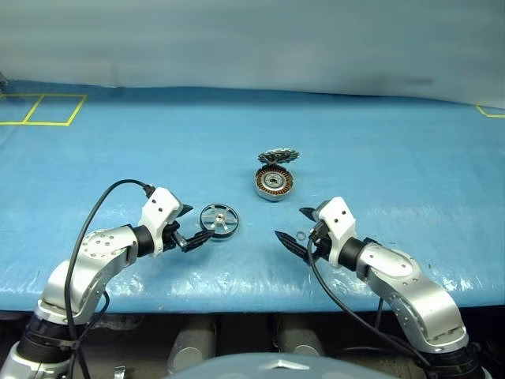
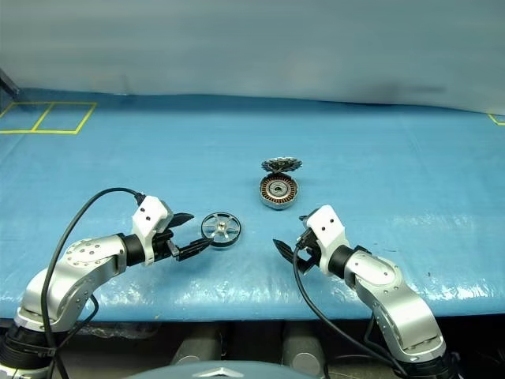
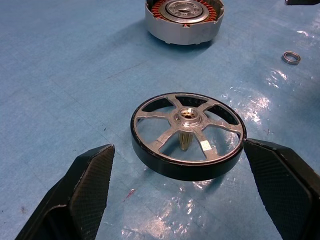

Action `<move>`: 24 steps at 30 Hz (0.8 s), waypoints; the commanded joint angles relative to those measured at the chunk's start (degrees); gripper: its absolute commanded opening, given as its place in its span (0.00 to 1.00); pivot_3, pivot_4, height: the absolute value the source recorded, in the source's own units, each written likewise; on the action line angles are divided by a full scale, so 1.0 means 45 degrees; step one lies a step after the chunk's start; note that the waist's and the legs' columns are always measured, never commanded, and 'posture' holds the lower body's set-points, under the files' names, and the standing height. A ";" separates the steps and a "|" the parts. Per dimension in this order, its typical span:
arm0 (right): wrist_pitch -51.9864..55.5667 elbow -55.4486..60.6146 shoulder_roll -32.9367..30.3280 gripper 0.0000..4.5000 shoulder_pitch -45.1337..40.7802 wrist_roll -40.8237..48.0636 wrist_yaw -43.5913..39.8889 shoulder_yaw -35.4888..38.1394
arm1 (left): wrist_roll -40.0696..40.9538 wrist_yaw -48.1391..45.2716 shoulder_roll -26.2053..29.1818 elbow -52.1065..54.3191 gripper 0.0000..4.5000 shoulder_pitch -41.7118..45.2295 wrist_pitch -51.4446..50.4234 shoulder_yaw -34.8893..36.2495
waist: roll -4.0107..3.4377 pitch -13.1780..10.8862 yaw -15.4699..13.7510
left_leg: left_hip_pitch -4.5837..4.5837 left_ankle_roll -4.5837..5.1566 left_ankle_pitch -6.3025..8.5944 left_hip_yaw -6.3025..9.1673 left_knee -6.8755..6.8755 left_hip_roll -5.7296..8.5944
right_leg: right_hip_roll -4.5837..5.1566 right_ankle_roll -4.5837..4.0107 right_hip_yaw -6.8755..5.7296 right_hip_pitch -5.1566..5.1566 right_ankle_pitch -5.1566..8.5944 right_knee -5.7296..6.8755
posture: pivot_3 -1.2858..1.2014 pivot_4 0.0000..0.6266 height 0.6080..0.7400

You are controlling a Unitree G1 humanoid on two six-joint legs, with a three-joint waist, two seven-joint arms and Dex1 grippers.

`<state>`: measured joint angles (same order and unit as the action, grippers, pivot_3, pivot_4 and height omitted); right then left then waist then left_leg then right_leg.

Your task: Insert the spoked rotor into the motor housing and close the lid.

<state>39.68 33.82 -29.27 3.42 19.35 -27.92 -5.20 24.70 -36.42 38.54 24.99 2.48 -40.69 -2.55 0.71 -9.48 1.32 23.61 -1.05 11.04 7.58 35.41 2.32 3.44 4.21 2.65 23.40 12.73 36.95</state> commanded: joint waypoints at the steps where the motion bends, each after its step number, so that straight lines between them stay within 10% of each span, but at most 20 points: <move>1: 0.0002 0.0128 -0.0043 1.00 -0.0166 0.0065 -0.0085 0.0054 | -0.0110 -0.0066 0.0122 0.0436 0.99 0.0025 0.0255 0.0310 | 0.0000 0.0000 0.0001 | 0.0000 0.0000 0.0000 -0.0001 0.0000 0.0000 | 0.0000 0.0000 0.0000 0.0000 0.0000 0.0000 | 0.52 0.24 1.00; 24: 0.1450 -0.0195 -0.1915 1.00 -0.2329 -0.0503 -0.1313 -0.1270 | -0.0169 -0.0076 0.0007 0.0316 0.99 0.0184 0.0352 0.0135 | -0.0001 0.0000 0.0014 | 0.0000 0.0001 0.0000 -0.0002 0.0020 0.0002 | 0.0000 0.0005 -0.0001 -0.0008 -0.0004 0.0005 | 0.52 0.24 1.00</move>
<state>45.50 32.69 -36.74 -5.05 17.87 -32.29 -9.81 24.57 -36.49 38.51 24.99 2.64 -40.50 -2.60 0.70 -9.48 1.39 23.61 -1.04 11.04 7.57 35.50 2.33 3.44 4.23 2.64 23.36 12.72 36.98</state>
